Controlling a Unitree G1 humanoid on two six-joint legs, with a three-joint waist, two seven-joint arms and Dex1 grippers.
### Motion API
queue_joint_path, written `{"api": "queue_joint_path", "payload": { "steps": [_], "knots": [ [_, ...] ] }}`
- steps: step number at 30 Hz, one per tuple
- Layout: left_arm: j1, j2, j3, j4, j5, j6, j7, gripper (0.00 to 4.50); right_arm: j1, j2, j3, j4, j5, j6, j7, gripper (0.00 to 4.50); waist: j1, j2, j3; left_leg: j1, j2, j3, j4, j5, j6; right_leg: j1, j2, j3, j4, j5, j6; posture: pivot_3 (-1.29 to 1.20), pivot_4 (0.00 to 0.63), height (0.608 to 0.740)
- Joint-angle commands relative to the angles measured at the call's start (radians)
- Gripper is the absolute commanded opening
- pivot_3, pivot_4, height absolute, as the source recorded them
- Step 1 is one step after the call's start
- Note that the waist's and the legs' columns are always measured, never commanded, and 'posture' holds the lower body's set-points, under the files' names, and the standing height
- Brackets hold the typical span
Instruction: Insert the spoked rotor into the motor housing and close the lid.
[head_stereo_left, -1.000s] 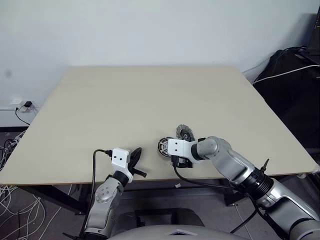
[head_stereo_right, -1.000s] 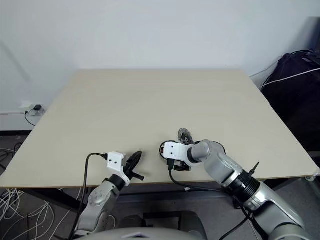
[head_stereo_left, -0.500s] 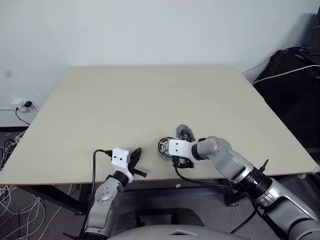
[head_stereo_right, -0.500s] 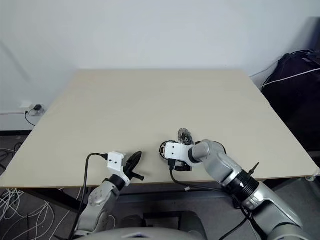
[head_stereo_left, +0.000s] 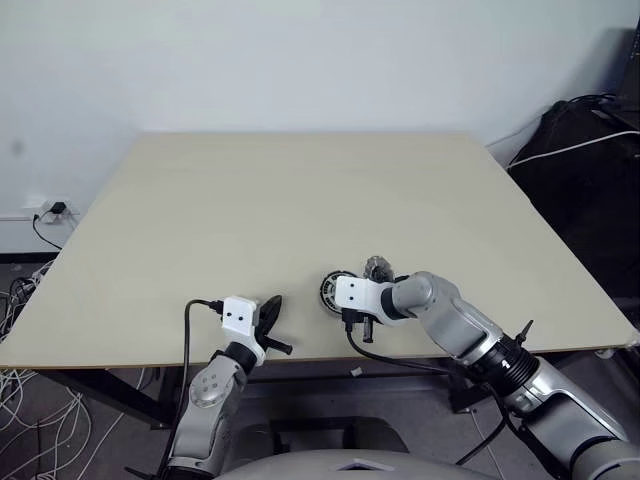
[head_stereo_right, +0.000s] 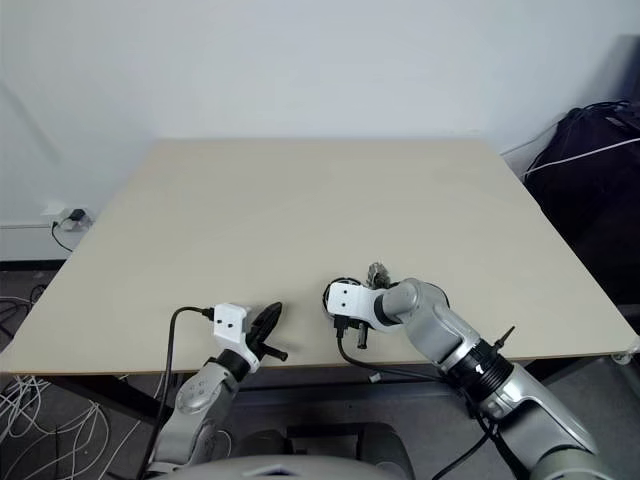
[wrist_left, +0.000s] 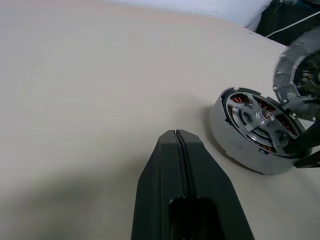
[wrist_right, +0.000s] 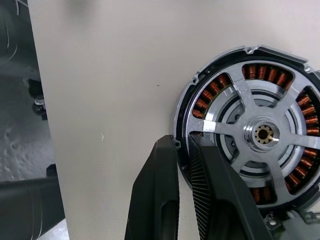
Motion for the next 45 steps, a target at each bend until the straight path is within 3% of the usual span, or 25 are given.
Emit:
{"api": "queue_joint_path", "payload": {
  "steps": [1,12,25,35,41,45],
  "knots": [
    [-0.013,-0.006,-0.005,-0.044,-0.008,-0.008,-0.004,0.00,-0.009,-0.003,-0.048,-0.040,-0.006,0.019,-0.014,0.09,0.000,0.000,0.000,0.000,0.000,0.000,0.000,0.000,0.000,0.000,0.000,0.000,0.000,0.000,0.000,0.00,0.000,0.740],
    [-0.016,-0.007,-0.005,-0.039,-0.011,-0.006,-0.009,0.00,-0.036,0.042,-0.088,-0.137,0.092,0.238,0.017,0.09,0.001,0.000,0.000,-0.002,0.000,0.000,0.000,0.000,0.000,-0.002,0.000,0.000,0.000,0.000,0.000,0.00,0.000,0.740],
    [-0.005,-0.005,-0.003,-0.043,-0.011,-0.007,-0.011,0.00,-0.039,0.052,-0.061,-0.117,0.124,0.264,0.009,0.09,0.001,0.000,0.000,-0.002,0.000,0.000,0.000,0.000,0.000,-0.001,0.000,0.000,0.000,0.000,0.000,0.00,0.000,0.740],
    [-0.007,-0.007,0.000,-0.032,-0.012,-0.010,-0.013,0.00,-0.038,0.101,-0.082,-0.150,0.168,0.265,-0.008,3.23,0.001,0.000,0.000,-0.002,0.000,0.000,0.000,0.000,0.000,-0.001,0.000,0.000,0.000,0.000,0.000,0.00,0.000,0.740],
    [-0.011,-0.008,0.002,-0.026,-0.012,-0.011,-0.015,0.00,-0.014,0.138,-0.140,-0.224,0.294,0.287,0.021,3.23,0.001,0.000,0.000,-0.002,0.000,-0.001,0.000,0.000,0.000,-0.001,0.000,0.000,0.000,0.000,0.000,0.00,0.000,0.740],
    [-0.014,-0.006,0.004,-0.022,-0.014,-0.011,-0.019,0.00,0.007,0.226,-0.251,-0.268,0.414,0.260,-0.007,3.23,0.001,0.000,0.000,-0.002,0.000,-0.002,0.000,0.000,0.000,-0.001,0.000,-0.001,0.000,0.000,0.000,0.00,0.000,0.740]
  ]
}}
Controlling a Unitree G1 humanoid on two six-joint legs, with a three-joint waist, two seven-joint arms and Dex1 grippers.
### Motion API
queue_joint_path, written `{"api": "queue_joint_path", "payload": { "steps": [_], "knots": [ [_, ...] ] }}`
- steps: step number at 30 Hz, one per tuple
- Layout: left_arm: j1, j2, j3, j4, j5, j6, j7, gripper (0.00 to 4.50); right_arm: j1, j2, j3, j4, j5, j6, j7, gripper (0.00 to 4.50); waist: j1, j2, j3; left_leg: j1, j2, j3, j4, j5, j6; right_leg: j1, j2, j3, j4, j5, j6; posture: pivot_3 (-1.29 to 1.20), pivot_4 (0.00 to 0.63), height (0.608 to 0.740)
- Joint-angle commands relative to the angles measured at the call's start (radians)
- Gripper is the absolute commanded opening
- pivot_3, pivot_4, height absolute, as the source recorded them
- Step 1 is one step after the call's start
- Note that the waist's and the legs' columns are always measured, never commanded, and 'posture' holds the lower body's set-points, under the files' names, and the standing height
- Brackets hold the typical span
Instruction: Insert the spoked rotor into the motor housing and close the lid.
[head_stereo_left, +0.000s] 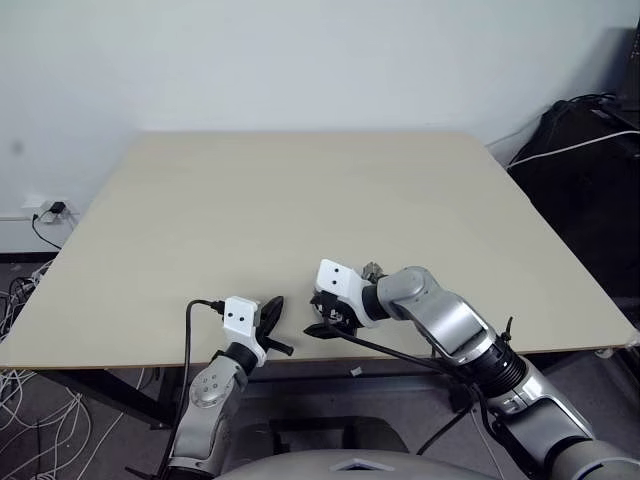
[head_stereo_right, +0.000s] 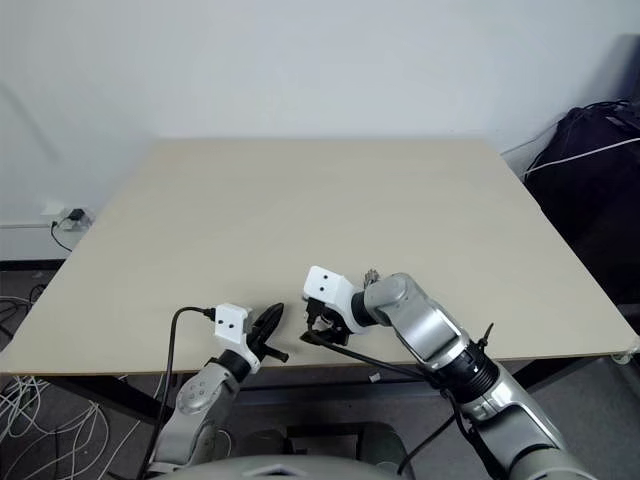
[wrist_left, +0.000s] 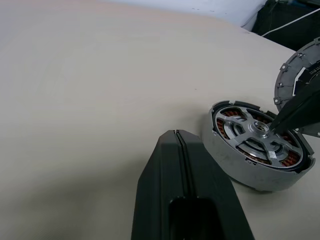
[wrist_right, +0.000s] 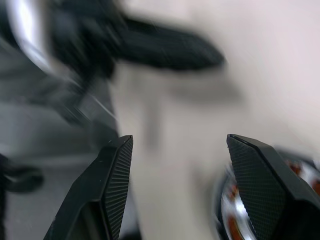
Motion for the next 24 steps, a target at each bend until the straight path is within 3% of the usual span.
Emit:
{"api": "queue_joint_path", "payload": {
  "steps": [1,8,17,20,24],
  "knots": [
    [-0.014,-0.006,0.002,-0.022,-0.013,-0.013,-0.007,0.00,0.004,0.079,-0.131,-0.056,0.094,-0.050,-0.051,3.23,-0.001,0.000,0.000,0.000,0.000,0.000,0.000,0.000,0.000,0.000,0.000,0.000,0.000,0.000,0.000,0.00,0.000,0.740],
    [-0.018,-0.002,0.006,-0.017,-0.015,-0.013,-0.010,0.00,-0.001,0.202,-0.265,0.017,0.048,-0.208,-0.304,3.23,0.000,0.000,0.000,0.000,0.000,0.000,0.000,0.001,-0.002,0.000,0.000,0.000,0.000,0.001,0.002,0.00,0.000,0.740],
    [-0.023,0.002,0.008,-0.014,-0.016,-0.011,-0.012,0.00,-0.020,0.145,-0.307,0.124,-0.108,-0.352,-0.504,3.23,-0.005,0.000,0.000,0.000,0.000,0.001,0.000,0.003,-0.005,0.000,0.000,0.000,0.000,0.001,0.002,0.00,0.000,0.740],
    [-0.023,0.001,0.008,-0.014,-0.016,-0.010,-0.012,0.00,-0.026,0.087,-0.308,0.169,-0.176,-0.361,-0.548,2.62,-0.006,0.000,0.000,0.000,0.000,0.002,0.000,0.003,-0.004,0.000,0.000,0.001,0.000,0.001,0.001,0.00,0.000,0.740],
    [-0.024,0.001,0.008,-0.014,-0.016,-0.010,-0.012,0.00,-0.016,0.009,-0.287,0.221,-0.238,-0.413,-0.550,1.34,-0.006,0.000,0.000,0.000,0.000,0.002,0.000,0.002,-0.004,0.000,0.000,0.001,0.000,0.000,0.001,0.00,0.000,0.740]
  ]
}}
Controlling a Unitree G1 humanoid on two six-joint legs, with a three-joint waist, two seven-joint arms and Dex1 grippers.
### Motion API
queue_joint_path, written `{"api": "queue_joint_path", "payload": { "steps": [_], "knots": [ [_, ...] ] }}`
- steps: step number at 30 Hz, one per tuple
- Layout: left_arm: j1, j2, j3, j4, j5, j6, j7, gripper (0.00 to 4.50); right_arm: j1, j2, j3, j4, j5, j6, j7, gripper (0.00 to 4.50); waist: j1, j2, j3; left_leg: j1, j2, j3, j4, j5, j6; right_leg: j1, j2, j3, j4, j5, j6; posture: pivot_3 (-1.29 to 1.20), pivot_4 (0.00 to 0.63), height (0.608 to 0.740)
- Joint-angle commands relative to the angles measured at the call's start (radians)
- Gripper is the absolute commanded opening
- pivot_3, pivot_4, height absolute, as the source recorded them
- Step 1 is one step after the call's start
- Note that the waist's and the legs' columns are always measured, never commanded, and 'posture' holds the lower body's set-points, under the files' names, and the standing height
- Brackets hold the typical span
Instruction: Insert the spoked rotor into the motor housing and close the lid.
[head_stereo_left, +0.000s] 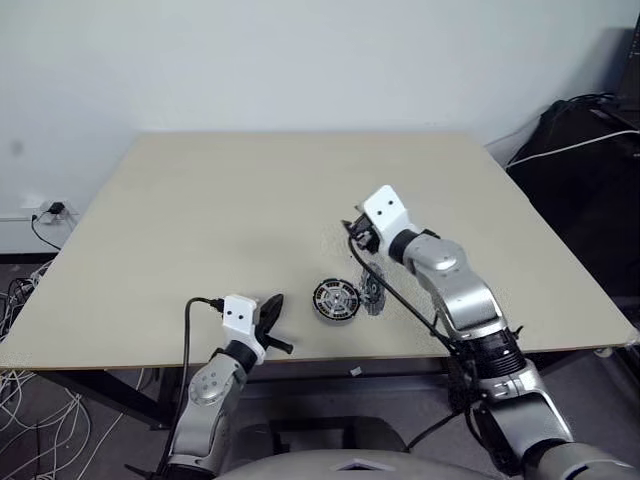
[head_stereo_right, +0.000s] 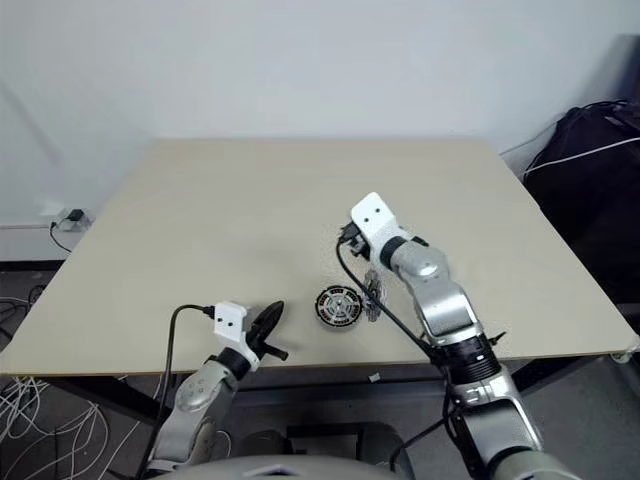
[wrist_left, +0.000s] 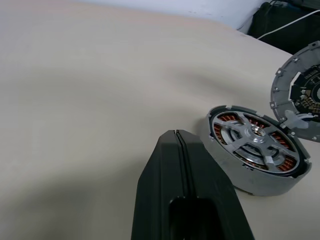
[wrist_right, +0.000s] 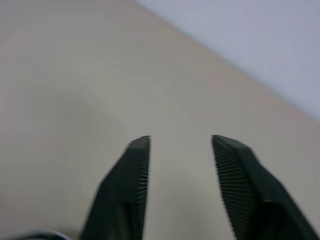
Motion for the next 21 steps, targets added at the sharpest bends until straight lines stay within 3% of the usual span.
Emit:
{"api": "queue_joint_path", "payload": {
  "steps": [1,4,7,14,21],
  "knots": [
    [-0.015,-0.002,0.003,-0.015,-0.008,-0.010,-0.004,0.00,-0.008,-0.030,-0.014,0.016,-0.034,-0.044,-0.006,1.07,-0.001,0.000,0.000,0.000,0.000,0.000,0.000,0.000,0.000,0.000,0.000,0.000,0.000,0.000,0.000,0.00,0.000,0.740],
    [-0.013,-0.003,0.003,-0.017,-0.007,-0.010,-0.003,0.00,0.007,-0.101,0.028,0.044,-0.095,-0.052,0.022,0.03,-0.005,0.000,0.000,0.000,0.000,0.000,-0.001,-0.001,0.002,0.000,0.000,0.000,0.000,0.000,0.000,0.00,0.000,0.740],
    [-0.011,-0.003,0.001,-0.020,-0.006,-0.011,-0.002,0.00,0.022,-0.162,0.073,0.047,-0.133,-0.035,0.077,0.03,-0.004,0.000,0.000,0.000,0.000,0.000,-0.001,-0.002,0.004,0.000,0.000,0.000,0.000,0.000,0.000,0.00,0.000,0.740],
    [-0.006,-0.003,0.001,-0.024,-0.005,-0.010,0.001,0.00,0.090,-0.332,0.196,-0.067,-0.118,0.098,0.373,0.03,0.000,0.000,0.000,0.001,0.000,0.000,0.000,-0.003,0.005,0.000,0.000,0.001,0.000,0.000,-0.001,0.00,0.000,0.740],
    [-0.007,-0.002,0.001,-0.023,-0.005,-0.010,-0.001,0.00,0.128,-0.396,0.191,-0.175,-0.044,0.139,0.525,0.03,0.004,-0.001,0.001,0.001,0.000,-0.001,0.000,-0.003,0.005,0.000,0.000,0.001,0.000,-0.001,-0.001,0.00,0.000,0.740]
  ]
}}
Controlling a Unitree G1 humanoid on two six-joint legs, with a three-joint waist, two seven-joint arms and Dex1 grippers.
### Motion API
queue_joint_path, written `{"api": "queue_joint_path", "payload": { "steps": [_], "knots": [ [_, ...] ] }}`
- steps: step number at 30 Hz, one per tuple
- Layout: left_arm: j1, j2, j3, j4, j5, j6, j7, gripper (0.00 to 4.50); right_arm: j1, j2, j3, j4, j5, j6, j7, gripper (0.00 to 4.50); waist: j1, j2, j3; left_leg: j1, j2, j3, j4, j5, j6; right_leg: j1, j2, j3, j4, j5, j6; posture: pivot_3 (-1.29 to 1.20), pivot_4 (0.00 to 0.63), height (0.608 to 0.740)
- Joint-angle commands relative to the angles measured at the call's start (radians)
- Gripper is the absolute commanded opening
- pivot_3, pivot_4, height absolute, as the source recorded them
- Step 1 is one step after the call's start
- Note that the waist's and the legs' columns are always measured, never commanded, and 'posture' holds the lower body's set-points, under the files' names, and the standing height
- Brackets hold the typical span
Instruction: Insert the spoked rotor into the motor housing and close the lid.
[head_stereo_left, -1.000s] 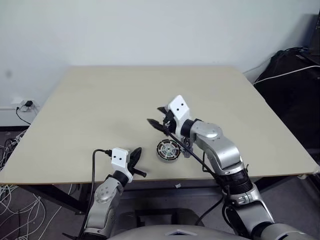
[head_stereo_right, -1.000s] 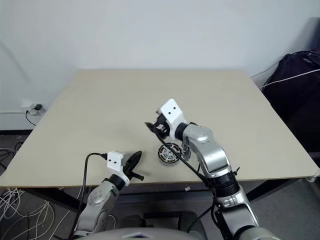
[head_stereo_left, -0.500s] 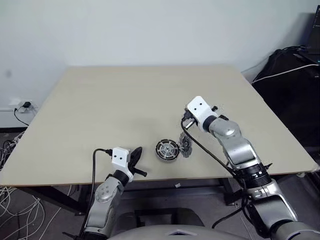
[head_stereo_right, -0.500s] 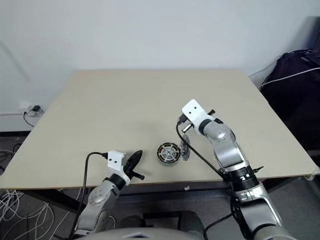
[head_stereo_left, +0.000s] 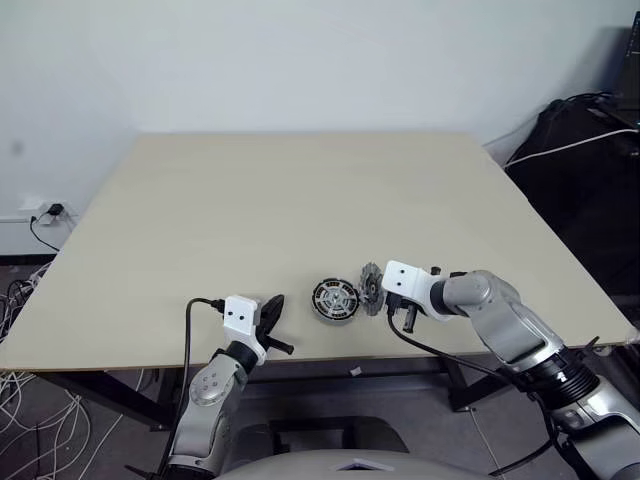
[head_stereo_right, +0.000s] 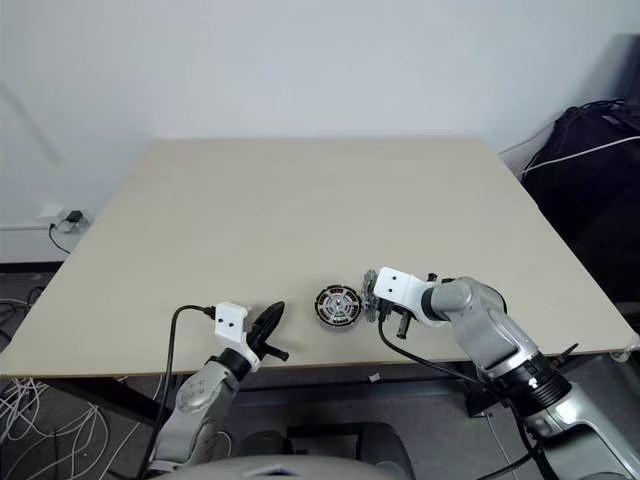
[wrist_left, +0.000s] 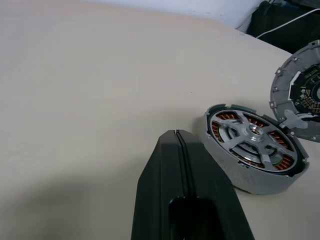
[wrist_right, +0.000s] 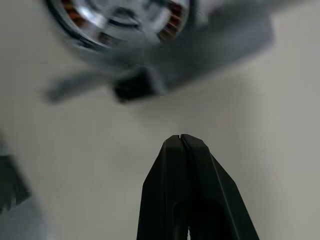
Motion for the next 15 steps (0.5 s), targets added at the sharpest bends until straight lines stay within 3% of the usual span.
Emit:
{"api": "queue_joint_path", "payload": {
  "steps": [1,15],
  "knots": [
    [-0.010,-0.001,0.002,-0.023,-0.005,-0.010,-0.002,0.00,0.001,-0.011,-0.044,-0.066,0.047,0.018,0.043,0.03,0.002,-0.001,0.000,0.000,0.000,0.000,0.000,0.000,0.000,0.000,0.000,0.000,0.000,0.000,0.000,0.00,0.000,0.740],
    [-0.013,0.004,0.002,-0.012,-0.005,-0.015,-0.013,0.00,-0.021,0.016,-0.077,-0.159,0.123,0.022,0.055,0.03,0.005,-0.002,0.001,-0.001,0.000,0.000,0.000,0.000,0.000,0.000,0.000,0.000,0.000,0.000,0.000,0.00,0.000,0.740]
  ]
}}
